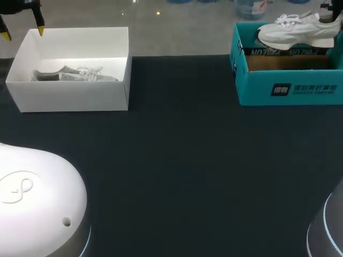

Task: Take the shoe out of the shoebox, open the shoe tongue, remove and reinsert the insole, then place the shoe into the shoebox

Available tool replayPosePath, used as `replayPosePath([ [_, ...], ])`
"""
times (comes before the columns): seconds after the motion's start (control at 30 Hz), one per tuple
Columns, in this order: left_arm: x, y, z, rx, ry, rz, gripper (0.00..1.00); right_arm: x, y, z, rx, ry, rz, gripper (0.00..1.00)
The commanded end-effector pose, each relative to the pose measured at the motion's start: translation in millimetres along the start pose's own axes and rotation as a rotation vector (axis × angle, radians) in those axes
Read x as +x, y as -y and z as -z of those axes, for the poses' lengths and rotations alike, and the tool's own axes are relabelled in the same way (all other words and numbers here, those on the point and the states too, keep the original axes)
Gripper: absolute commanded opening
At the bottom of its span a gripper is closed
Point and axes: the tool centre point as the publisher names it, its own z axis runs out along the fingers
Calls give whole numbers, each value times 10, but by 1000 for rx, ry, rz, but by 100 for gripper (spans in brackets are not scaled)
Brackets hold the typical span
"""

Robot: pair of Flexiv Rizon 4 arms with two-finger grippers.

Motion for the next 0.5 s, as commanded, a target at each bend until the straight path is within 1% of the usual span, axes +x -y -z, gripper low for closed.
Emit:
replayPosePath([
  [0.03,1,-3,10,1,-3,0,100,-25,150,348,-52,-3,14,0],
  [0.2,1,-3,10,1,-3,0,100,-5,214,509,-97,-7,30,0],
  [0.33,1,-3,10,1,-3,0,100,31,307,609,-124,6,41,0],
  [0.43,1,-3,10,1,-3,0,100,77,448,662,-137,22,40,0],
  [0.5,1,-3,10,1,-3,0,100,140,595,678,-141,21,45,0],
])
